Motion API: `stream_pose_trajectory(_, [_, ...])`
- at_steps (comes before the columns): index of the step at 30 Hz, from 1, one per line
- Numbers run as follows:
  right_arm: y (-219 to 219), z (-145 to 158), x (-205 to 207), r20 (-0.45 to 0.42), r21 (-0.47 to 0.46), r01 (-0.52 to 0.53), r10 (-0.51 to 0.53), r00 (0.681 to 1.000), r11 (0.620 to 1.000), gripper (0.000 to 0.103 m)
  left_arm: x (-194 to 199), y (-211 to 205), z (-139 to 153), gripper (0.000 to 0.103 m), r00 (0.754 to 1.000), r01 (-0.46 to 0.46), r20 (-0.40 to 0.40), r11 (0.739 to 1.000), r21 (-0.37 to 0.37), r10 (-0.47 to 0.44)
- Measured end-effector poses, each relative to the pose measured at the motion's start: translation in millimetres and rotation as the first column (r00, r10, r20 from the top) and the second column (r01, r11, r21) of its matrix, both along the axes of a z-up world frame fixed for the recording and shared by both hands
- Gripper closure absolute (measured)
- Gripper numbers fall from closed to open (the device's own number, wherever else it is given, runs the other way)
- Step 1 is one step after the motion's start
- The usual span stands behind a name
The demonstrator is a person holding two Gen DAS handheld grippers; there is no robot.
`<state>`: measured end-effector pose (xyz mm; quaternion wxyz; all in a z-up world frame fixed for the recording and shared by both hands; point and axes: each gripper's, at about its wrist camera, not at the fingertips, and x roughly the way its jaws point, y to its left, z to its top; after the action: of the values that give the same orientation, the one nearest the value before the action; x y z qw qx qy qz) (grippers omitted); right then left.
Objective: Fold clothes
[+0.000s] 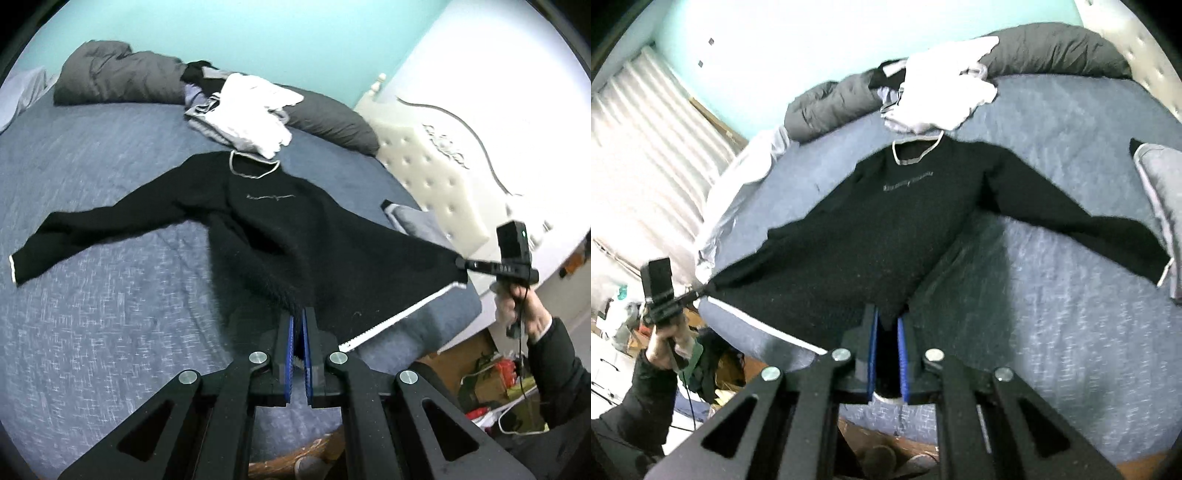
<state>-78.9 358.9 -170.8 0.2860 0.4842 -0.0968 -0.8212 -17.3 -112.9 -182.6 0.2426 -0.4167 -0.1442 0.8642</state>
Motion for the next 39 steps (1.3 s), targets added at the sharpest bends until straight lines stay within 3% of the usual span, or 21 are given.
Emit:
stream_pose_trajectory(3, [-8,-25,4,0.009,0.123,-0.013,0.012,1.0,0.992,0.094,-1,13,-15,0.099,0.999,0.028,0.042,0.998,-0.05,-0.026])
stream_pose_trajectory(6, [-18,-73,5,0.069,0.206,-0.03,0.016,0.997,0.978,0.094,-8,23,-56,0.098,0.99,0.038,0.136,0.995,-0.087,-0.026])
stream_pose_trajectory(11, [-8,-145,12,0.17,0.185,0.031,-0.063,0.983,0.982,0.089,-11,21,-123,0.098,0.966,0.005,0.258,0.995,-0.097,0.02])
stream_pose_trajectory(13, [-2,-152,17,0.175,0.182,0.048,-0.08,0.981,0.982,0.084,-6,19,-139,0.096,0.959,-0.012,0.282,0.996,-0.088,0.037])
stream_pose_trajectory(16, [11,-149,26,0.136,0.193,0.074,-0.101,0.986,0.978,0.069,1,13,-155,0.091,0.951,-0.036,0.303,0.996,-0.087,0.061])
stream_pose_trajectory(18, [21,-145,32,0.117,0.192,0.098,-0.122,0.986,0.976,0.057,3,7,-158,0.075,0.951,-0.062,0.298,0.994,-0.095,0.088])
stream_pose_trajectory(21, [31,-147,36,0.121,0.183,0.121,-0.145,0.982,0.976,0.056,5,0,-158,0.059,0.95,-0.093,0.291,0.991,-0.095,0.117])
stream_pose_trajectory(27, [17,-153,42,0.134,0.181,0.095,-0.12,0.984,0.979,0.052,-6,13,-155,0.056,0.963,-0.065,0.251,0.987,-0.146,0.101])
stream_pose_trajectory(35, [0,-162,49,0.149,0.171,0.056,-0.082,0.985,0.984,0.052,-14,44,-171,0.056,0.97,0.017,0.24,0.971,-0.24,0.042])
stream_pose_trajectory(37, [-4,-164,50,0.159,0.16,0.036,-0.061,0.985,0.987,0.052,-15,49,-175,0.068,0.97,0.036,0.24,0.967,-0.252,0.026])
stream_pose_trajectory(39, [-6,-166,51,0.164,0.164,0.03,-0.057,0.985,0.986,0.052,-15,50,-175,0.092,0.971,0.038,0.237,0.967,-0.25,0.023])
